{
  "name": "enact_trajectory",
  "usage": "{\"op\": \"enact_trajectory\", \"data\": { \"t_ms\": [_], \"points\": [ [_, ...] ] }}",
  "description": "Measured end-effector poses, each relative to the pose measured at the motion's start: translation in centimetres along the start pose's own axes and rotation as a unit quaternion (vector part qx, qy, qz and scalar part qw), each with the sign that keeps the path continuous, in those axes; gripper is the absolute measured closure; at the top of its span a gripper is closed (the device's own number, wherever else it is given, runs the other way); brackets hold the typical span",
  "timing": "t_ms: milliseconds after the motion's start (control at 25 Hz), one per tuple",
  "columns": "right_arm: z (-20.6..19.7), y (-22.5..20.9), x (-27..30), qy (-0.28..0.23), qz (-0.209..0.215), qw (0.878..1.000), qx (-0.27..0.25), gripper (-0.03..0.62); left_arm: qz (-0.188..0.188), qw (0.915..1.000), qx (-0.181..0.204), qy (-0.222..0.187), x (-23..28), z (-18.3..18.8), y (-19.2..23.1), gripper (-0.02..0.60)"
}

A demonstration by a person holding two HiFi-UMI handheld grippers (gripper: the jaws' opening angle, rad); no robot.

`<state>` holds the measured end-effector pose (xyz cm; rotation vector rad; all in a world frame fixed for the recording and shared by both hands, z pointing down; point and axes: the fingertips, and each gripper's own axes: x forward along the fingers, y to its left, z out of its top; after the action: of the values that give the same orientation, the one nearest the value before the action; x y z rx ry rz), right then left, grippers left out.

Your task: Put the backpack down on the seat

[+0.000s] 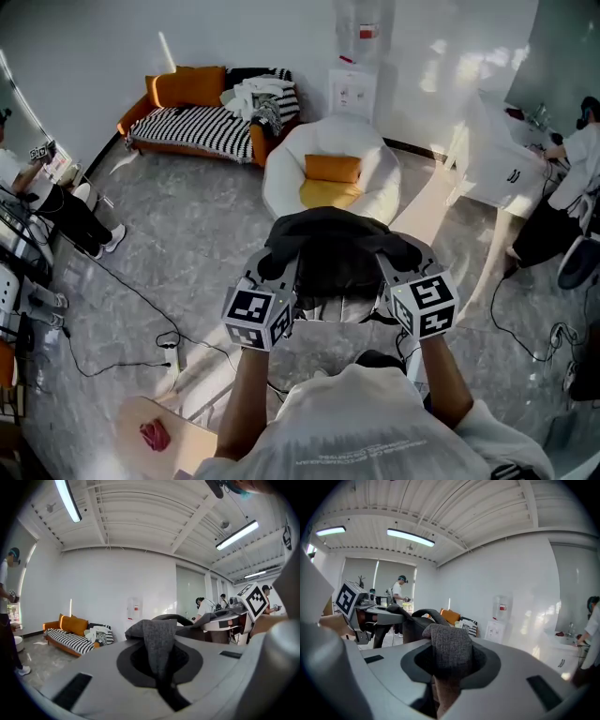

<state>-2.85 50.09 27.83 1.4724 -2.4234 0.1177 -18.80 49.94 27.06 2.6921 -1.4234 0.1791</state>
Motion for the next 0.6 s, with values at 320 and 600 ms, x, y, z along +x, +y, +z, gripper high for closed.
{"op": "enact_trajectory", "data": {
  "t_ms": [320,600],
  "points": [
    [-1.0,-0.7,2.0,0.011,0.007,1.000,-0.010,0.497,-0.003,0.9999,0.003,0.011,1.7,-0.6,1.0,0.571],
    [-1.0,-4.3,6.8,0.011,0.024,0.999,-0.018,0.496,0.002,0.9995,-0.003,0.030,6.8,-1.3,3.1,0.571]
  ]
}}
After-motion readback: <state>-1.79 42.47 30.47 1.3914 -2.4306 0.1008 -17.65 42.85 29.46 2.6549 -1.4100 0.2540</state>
